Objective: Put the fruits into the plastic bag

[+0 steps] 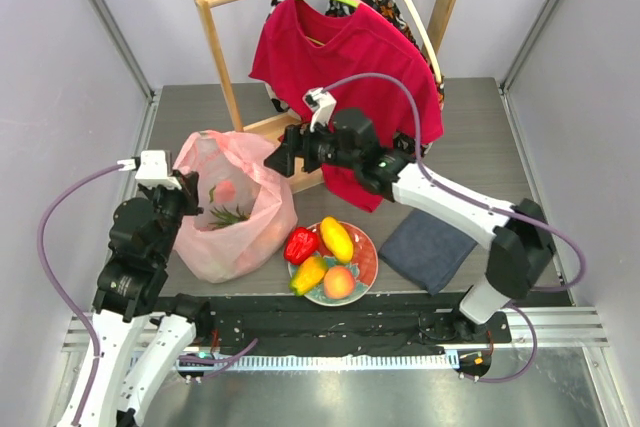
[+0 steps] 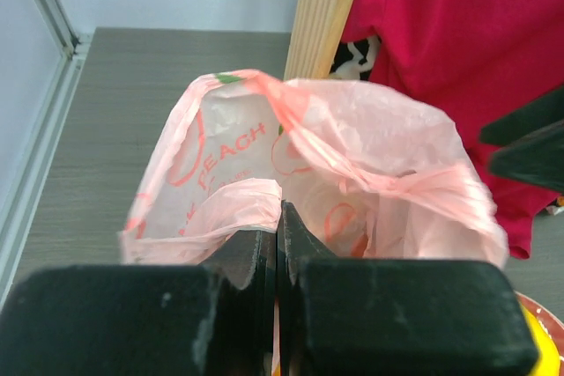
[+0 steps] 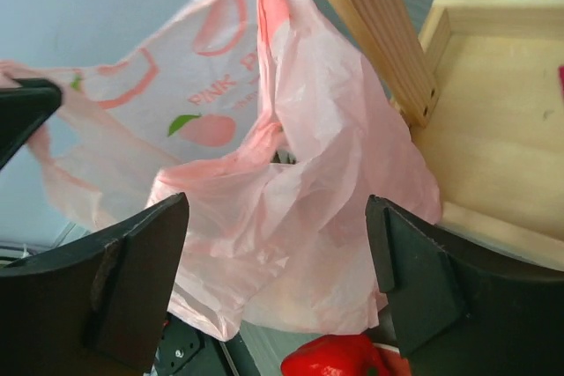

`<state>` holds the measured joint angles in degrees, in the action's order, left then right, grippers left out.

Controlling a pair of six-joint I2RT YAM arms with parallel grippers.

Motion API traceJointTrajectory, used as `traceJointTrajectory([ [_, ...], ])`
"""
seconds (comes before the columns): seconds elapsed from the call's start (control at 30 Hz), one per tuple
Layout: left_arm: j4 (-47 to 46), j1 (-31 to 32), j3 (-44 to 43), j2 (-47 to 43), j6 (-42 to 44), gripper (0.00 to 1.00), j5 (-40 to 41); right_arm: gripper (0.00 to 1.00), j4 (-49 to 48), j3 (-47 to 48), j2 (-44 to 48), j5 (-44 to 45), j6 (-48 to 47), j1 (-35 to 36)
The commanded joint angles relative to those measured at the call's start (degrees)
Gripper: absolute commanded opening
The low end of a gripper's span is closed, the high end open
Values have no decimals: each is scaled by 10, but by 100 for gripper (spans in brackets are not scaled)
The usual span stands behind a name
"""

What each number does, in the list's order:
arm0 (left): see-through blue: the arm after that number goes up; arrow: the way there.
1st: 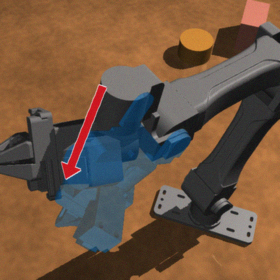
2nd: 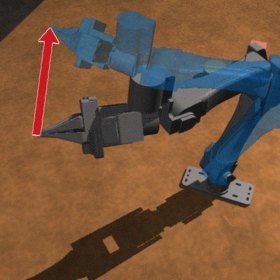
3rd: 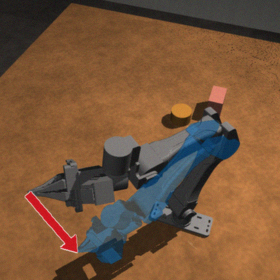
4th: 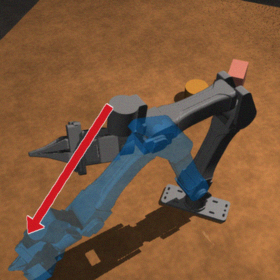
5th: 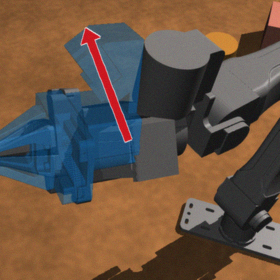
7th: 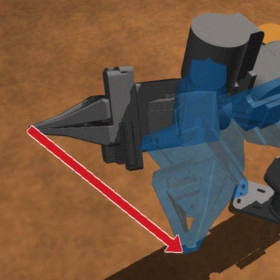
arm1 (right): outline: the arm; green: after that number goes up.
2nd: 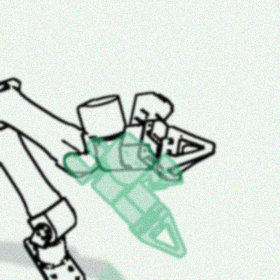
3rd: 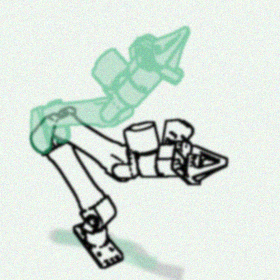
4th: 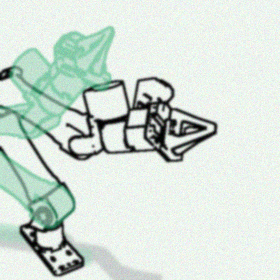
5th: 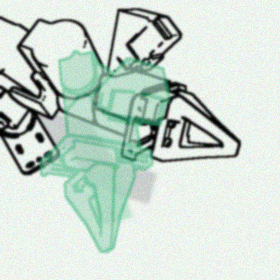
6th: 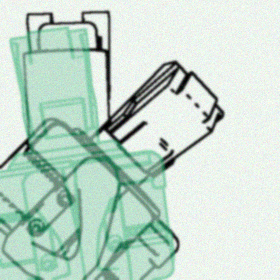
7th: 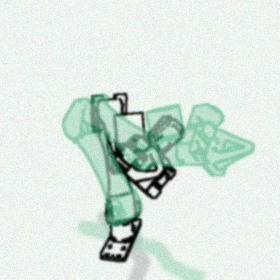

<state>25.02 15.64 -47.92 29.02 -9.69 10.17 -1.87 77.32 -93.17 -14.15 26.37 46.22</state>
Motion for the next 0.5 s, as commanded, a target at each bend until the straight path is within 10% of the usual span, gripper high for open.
traceJointTrajectory([
  [0.0,-51,-1,5,-15,14,0,14,92,-17,-24,91,10,-54,-2],
  [0.47,-43,0,-2,-4,-28,0,23,89,155,-202,224,228,-48,5],
])
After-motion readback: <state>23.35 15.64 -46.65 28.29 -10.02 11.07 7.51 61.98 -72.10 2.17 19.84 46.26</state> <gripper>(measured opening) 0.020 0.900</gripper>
